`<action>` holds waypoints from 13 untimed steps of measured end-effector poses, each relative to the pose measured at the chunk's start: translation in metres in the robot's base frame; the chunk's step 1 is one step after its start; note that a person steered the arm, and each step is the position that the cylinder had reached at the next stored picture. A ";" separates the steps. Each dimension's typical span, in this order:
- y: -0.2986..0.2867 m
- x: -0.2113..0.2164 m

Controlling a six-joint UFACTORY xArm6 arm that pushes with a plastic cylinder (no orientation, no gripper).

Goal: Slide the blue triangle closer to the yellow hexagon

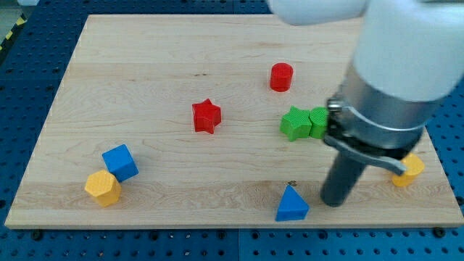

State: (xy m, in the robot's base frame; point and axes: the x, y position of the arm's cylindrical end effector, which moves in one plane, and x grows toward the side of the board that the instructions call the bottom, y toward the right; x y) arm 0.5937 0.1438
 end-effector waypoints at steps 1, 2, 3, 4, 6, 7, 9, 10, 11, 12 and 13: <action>0.030 0.023; 0.029 0.025; 0.002 0.025; -0.026 0.025; -0.142 0.025; -0.190 0.025; -0.195 0.016; -0.127 0.018; -0.097 0.016; -0.119 0.000; -0.156 -0.005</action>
State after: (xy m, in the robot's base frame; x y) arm 0.5888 -0.0118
